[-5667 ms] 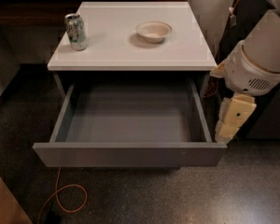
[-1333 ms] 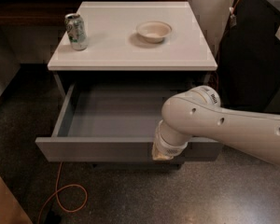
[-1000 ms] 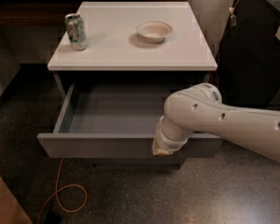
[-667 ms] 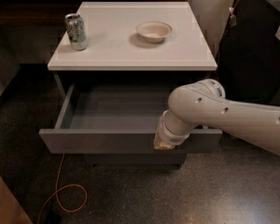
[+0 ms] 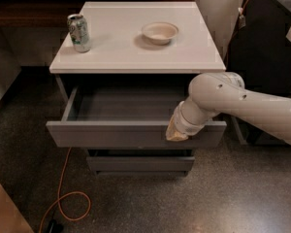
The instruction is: Close top drawer
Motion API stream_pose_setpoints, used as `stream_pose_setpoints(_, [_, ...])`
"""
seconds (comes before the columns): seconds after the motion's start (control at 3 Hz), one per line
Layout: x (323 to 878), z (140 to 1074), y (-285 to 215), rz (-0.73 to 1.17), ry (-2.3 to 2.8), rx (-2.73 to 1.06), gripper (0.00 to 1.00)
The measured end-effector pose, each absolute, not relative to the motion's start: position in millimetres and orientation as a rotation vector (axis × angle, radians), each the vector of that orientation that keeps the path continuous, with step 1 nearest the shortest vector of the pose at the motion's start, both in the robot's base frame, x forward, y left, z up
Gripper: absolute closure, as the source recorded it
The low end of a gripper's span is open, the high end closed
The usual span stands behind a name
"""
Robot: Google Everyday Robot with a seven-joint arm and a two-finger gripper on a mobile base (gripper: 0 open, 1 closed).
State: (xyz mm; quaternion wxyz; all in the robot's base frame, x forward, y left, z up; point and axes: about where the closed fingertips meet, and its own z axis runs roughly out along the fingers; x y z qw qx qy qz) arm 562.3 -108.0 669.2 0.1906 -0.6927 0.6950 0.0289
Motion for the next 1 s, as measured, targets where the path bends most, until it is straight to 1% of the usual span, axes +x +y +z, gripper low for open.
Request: stream_pose_setpoints(1.0, [625.0, 664.6, -139.5, 0.109, 1.867, -1.988, 1.0])
